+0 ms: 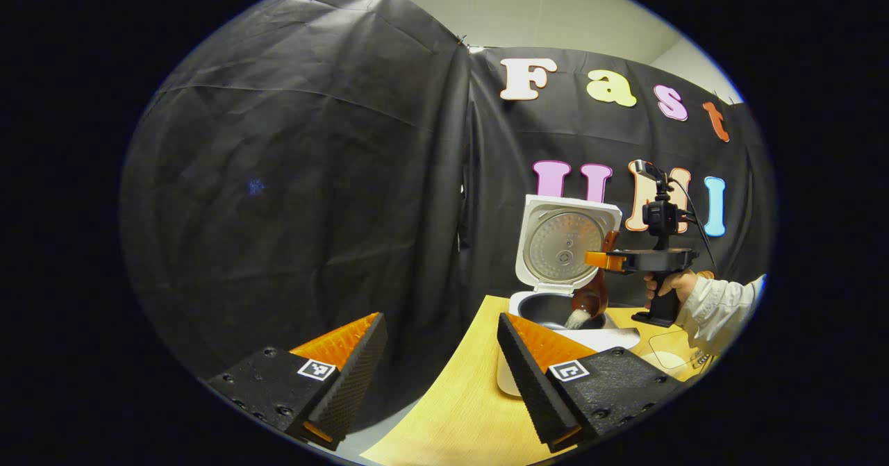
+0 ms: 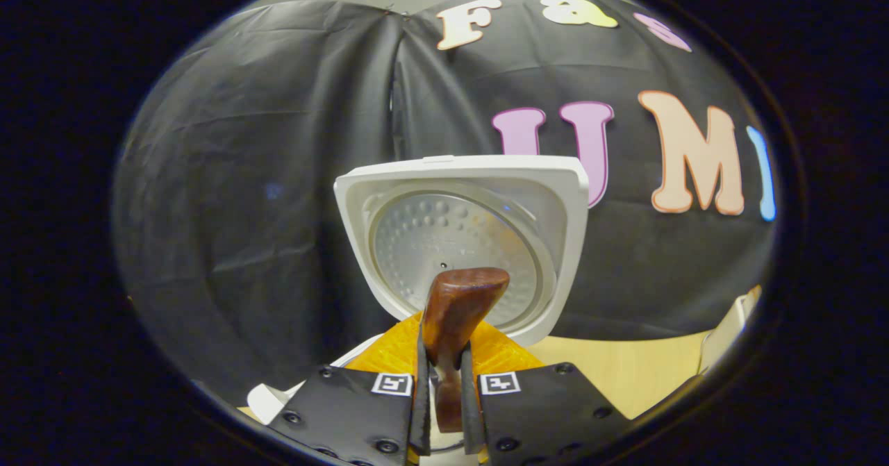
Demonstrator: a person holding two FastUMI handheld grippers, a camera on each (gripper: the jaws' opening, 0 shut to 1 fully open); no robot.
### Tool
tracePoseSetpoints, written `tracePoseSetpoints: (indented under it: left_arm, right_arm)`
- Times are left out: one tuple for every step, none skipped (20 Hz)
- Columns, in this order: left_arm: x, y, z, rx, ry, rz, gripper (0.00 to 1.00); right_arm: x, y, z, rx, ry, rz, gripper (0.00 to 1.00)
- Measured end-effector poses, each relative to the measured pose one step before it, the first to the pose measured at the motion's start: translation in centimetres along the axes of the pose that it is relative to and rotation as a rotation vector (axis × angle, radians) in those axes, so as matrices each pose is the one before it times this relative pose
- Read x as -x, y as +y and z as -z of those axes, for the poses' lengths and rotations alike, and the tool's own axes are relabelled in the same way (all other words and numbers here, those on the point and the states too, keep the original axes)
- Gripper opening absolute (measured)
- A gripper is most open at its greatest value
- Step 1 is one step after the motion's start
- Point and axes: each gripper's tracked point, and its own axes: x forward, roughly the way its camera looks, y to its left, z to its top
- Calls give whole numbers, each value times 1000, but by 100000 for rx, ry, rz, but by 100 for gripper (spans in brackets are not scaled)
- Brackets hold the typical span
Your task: Close the left gripper, press the button to open the rice cooker; take a wooden spoon from the chopstick holder with the right hand, scoop a spoonful of rice and pour it into the rice cooker, then put the wooden spoon back into the chopstick holder.
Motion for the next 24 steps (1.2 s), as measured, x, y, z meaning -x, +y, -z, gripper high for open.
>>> tracePoseSetpoints:
  left_arm:
    - [-91, 7, 126, -196, 106, -25, 93]
    - [-31, 27, 32, 55, -13, -21, 95]
    - [-203, -15, -101, 293, -153, 58, 93]
    - [-9, -14, -71, 299, -134, 73, 95]
    - [2, -37, -55, 243, -256, 88, 93]
    - [7, -84, -43, 99, -352, 198, 95]
    - [8, -71, -119, 24, -225, 266, 95]
    - [14, -138, -85, -79, -349, 450, 93]
    - [18, -180, -212, -210, -440, 507, 93]
    - [23, -159, -148, -255, -589, 699, 95]
    - [28, -285, -270, -63, -637, 743, 95]
    - [-125, -523, -261, -43, -493, 975, 93]
    - [-370, -511, -222, -130, -371, 801, 93]
    - [-699, -766, -155, -196, -354, 896, 93]
    - [-311, -611, -221, -249, -283, 993, 93]
    - [-272, -517, -154, -192, -345, 1134, 93]
    - [-238, -584, -168, -108, -289, 1255, 95]
    - [-249, -539, -101, -118, -355, 1247, 95]
    - [-275, -616, -173, -124, -278, 1213, 93]
    - [-444, -620, -25, -132, 64, 1058, 93]
    - [-511, -712, -198, -3, -58, 1157, 93]
    - [-358, -763, -168, 270, -401, 1317, 93]
    - [-427, -835, -207, 348, -276, 1527, 93]
    - [-410, -1021, -255, 378, -479, 1536, 93]
  right_arm:
    - [53, 321, -327, 5724, -1525, 91, 19]
    - [107, 287, -499, 6137, -1658, 126, 19]
    - [69, 268, -440, 6237, -1385, -109, 19]
    - [135, 390, -399, 5743, -1280, -263, 19]
    - [344, 122, -443, 5228, -2013, -64, 19]
    - [468, 245, -736, 5272, -2797, 114, 21]
    - [410, 138, -535, 3785, -2101, 22, 19]
    - [507, 78, -429, 3199, -2006, -127, 19]
    - [512, 96, -257, 1119, -998, -485, 19]
    - [463, -153, 73, -1721, 481, -986, 20]
    - [234, -240, 147, -4936, 1484, -1236, 20]
    - [547, -421, 76, -5420, 1436, -963, 21]
    - [817, -566, -163, -6254, 1022, -285, 22]
    - [777, -963, -195, -5542, 973, 687, 21]
    - [789, -1242, -238, -4710, 913, 1176, 21]
    - [878, -1307, -140, -3986, 519, 1678, 21]
    - [1041, -1417, -364, -3663, 260, 1519, 21]
    - [962, -1507, -228, -3065, 331, 1759, 21]
    - [938, -1599, -107, -2873, 453, 2566, 20]
    - [974, -1898, 38, -2236, 597, 3351, 20]
    - [822, -2074, 28, -1484, 217, 3802, 20]
    - [824, -2094, -123, -1122, -119, 3733, 20]
    - [864, -1915, -102, -704, -109, 3260, 20]
    - [700, -1991, -48, -664, -114, 3177, 20]
